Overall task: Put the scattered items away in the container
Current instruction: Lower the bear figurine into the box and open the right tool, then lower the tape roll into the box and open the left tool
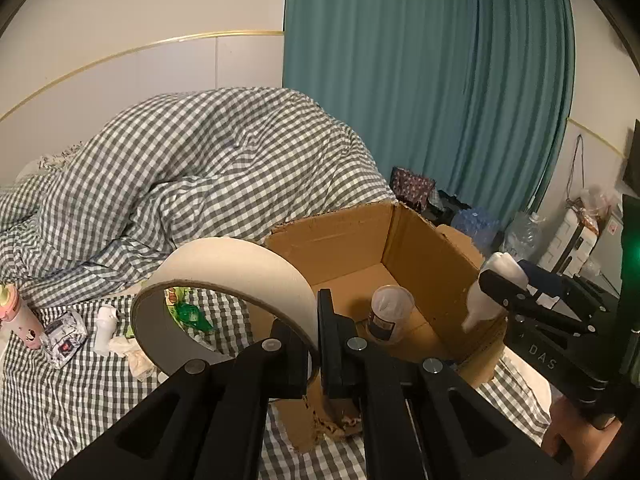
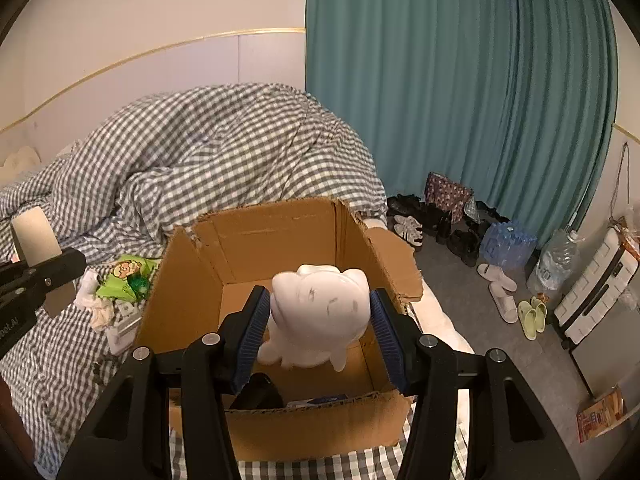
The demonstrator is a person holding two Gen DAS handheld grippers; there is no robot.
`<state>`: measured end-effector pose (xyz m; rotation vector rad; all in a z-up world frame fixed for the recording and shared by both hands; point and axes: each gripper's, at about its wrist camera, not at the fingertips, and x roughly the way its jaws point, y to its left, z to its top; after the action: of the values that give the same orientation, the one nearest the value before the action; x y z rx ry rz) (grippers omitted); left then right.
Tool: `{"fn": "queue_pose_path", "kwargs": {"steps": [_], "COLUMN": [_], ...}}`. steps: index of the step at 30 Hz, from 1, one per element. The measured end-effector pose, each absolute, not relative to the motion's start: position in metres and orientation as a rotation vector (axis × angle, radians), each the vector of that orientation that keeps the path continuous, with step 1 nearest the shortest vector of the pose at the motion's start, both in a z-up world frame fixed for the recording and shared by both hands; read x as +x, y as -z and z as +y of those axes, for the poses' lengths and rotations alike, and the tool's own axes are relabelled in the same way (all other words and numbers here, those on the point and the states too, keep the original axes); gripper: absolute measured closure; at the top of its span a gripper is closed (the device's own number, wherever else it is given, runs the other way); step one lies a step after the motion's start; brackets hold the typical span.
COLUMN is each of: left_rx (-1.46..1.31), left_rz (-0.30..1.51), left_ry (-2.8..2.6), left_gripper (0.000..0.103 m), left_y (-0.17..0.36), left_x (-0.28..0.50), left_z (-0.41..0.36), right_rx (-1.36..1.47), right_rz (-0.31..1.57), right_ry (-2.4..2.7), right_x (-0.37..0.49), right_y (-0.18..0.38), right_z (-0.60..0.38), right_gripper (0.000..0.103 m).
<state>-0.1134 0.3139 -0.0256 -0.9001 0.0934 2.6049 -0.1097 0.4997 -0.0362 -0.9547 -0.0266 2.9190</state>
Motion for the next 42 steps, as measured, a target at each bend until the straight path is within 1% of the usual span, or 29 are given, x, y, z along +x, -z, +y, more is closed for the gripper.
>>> {"fn": "queue_pose_path", "kwargs": {"steps": [16, 17, 19, 20, 27, 37, 42], "left_rx": [-0.940, -0.940, -0.940, -0.940, -0.946, -1.039, -1.065], "left_rz": [0.115, 0.117, 0.117, 0.119, 0.132, 0.138, 0.171], "left_ry": [-2.582, -2.583, -2.582, -2.581, -2.560, -2.480, -2.458], "left_gripper": [0.100, 0.100, 0.100, 0.100, 0.100, 0.100, 0.099], "left_y": [0.048, 0.048, 0.048, 0.048, 0.051, 0.080, 0.092], "left_x": [-0.136, -0.136, -0.137, -0.137, -0.140, -0.158, -0.163], "left_z": [0.335, 0.335, 0.336, 0.336, 0.346, 0.378, 0.392], "right_rx": [-1.075, -1.071, -1.062, -1.052, -1.009, -0.976, -0.974], "right_rz": [-0.025, -0.027, -0.022, -0.024, -0.011, 0.031, 0.041], "right_ry": [-2.879, -2.872, -2.864, -2.862, -2.855, -2.838, -2.835], "right_x": [-0.140, -0.140, -0.140, -0.139, -0.132, -0.121, -0.118], "right_y": [0.083, 0.083, 0.083, 0.082, 0.073, 0.067, 0.067], "right_z": [0.505, 0.505, 0.507, 0.507, 0.515, 0.534, 0.538], "right_gripper": [0.051, 0.050, 0.034, 0.032, 0.028, 0.028, 0.028]}}
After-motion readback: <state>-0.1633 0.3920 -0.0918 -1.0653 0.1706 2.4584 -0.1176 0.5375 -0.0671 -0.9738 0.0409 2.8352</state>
